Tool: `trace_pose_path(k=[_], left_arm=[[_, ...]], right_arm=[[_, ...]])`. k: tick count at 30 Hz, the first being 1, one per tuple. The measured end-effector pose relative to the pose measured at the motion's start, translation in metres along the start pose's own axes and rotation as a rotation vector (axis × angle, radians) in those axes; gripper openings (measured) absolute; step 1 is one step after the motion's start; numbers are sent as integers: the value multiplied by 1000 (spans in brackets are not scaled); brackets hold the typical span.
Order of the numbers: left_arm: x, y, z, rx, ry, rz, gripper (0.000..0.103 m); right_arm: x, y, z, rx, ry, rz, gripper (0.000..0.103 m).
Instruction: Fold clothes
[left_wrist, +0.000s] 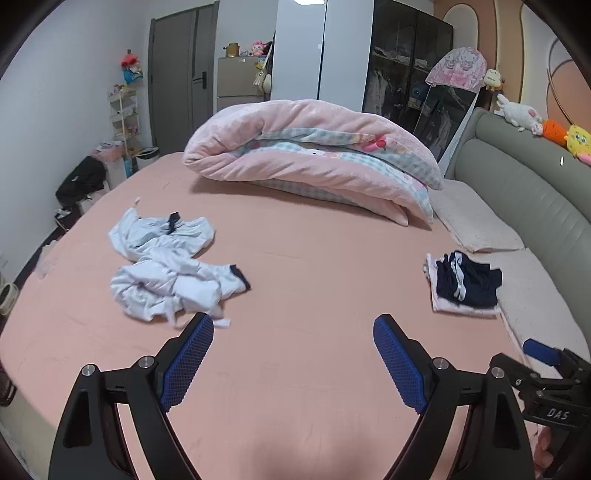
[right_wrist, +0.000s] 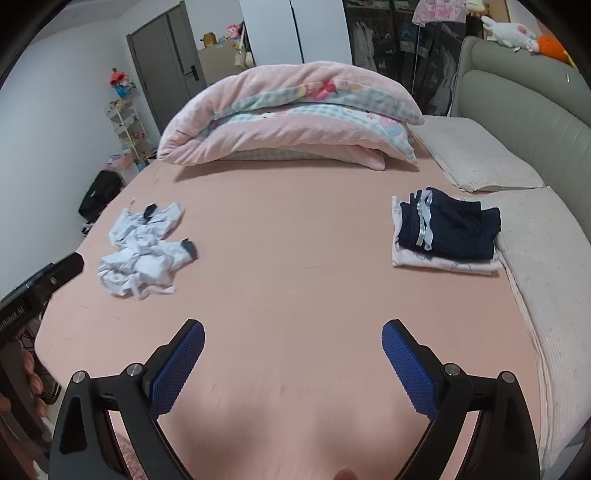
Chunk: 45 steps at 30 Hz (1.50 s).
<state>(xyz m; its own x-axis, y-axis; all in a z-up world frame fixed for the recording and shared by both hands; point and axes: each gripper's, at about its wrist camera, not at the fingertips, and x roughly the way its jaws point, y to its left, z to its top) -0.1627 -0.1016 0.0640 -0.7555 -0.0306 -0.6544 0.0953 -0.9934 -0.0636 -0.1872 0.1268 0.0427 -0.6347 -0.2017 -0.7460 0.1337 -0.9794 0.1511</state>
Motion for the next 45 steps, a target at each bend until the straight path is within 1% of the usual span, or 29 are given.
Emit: trace_pose_path(k=[3,6,9,13,16,20,22,24,28,32,38,42,45], left_arm=[[-20,-4,-22,-1,1,5,89],[-39,-9,-46,0,7,11,89],[-55,-16,-70,7,22,36,89],[-79,-22,-103,11,33,53,89],[-93,-26,-129,11,29,45,89],[-99,-34,-156,42,45,43,89],[-99,-38,-164,51,54,36,89],[-98,-41,-167,47,59,26,89],[-100,-47,-166,51,50,27,89],[-106,-51,-169,40,41,17,89],[-107,-55,-172,40,52,10,89],[-108,-53,-172,15,59,-21,89],[-111,-53,-173,9,40,-7,89]], right_arm=[[-21,5,-21,-10,-14,14,97],[-42,6,-49,1,-23,25,97],[-57,5,-76,13,-24,30,97],[-79,3,-110,10,-48,-12,97],[-96,-1,-138,19,-62,-39,97],[-110,0,-165,-7,-61,-69,97],[-115,-1,-171,-16,-68,-79,97],[-120,-5,-175,-8,-74,-71,97],[-122,-9,-179,-4,-65,-63,97],[-125,-7,-180,-15,-73,-60,97],[-123,-7,-179,-8,-74,-62,97],[-121,-10,-177,-9,-70,-59,97],[-118,-13,-176,-8,-62,-54,97]])
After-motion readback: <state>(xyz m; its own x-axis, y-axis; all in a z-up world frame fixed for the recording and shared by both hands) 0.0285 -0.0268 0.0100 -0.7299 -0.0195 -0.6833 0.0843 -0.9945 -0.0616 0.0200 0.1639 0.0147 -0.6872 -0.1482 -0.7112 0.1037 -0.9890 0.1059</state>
